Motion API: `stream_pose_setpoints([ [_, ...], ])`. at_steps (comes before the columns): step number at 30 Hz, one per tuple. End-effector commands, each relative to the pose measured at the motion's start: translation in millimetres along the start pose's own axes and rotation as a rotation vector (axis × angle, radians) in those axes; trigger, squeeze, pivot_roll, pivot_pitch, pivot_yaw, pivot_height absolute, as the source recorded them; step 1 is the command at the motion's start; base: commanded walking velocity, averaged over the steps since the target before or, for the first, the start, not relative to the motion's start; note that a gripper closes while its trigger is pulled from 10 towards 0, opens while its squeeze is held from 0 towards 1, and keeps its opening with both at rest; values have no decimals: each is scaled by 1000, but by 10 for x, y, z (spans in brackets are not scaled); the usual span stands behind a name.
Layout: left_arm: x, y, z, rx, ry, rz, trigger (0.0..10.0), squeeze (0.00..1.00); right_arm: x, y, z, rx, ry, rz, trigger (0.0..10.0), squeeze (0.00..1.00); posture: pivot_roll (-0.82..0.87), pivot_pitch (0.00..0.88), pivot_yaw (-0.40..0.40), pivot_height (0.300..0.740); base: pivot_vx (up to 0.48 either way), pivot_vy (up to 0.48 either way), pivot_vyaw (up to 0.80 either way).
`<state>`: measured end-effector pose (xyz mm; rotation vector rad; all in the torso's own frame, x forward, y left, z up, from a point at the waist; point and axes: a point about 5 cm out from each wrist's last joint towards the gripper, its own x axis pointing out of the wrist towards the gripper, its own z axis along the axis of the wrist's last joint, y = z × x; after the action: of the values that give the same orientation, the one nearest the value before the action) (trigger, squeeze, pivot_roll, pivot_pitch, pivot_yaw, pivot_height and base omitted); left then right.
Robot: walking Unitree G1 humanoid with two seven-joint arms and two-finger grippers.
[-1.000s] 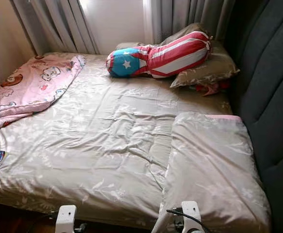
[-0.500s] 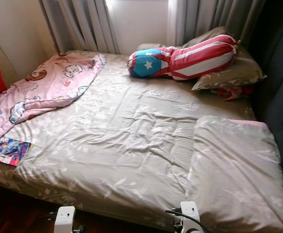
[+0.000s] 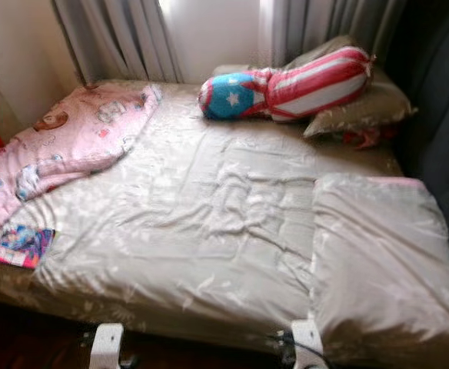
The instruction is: Clean up the room
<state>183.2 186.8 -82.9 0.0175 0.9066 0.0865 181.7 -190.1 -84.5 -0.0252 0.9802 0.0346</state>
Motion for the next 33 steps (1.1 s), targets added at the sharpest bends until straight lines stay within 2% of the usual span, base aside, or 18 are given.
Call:
stream_pose_setpoints([
  [1, -5, 92, -17, 19, 14, 20, 10000, 0, 18, 112, 32, 4, -8, 27, 10000, 0, -118, 0, 38, 740, 0, 439, 0],
  [33, -5, 93, -15, 4, 14, 23, 10000, 0, 19, 103, 40, 4, -8, 28, 10000, 0, -109, 0, 34, 740, 0, 435, 0],
])
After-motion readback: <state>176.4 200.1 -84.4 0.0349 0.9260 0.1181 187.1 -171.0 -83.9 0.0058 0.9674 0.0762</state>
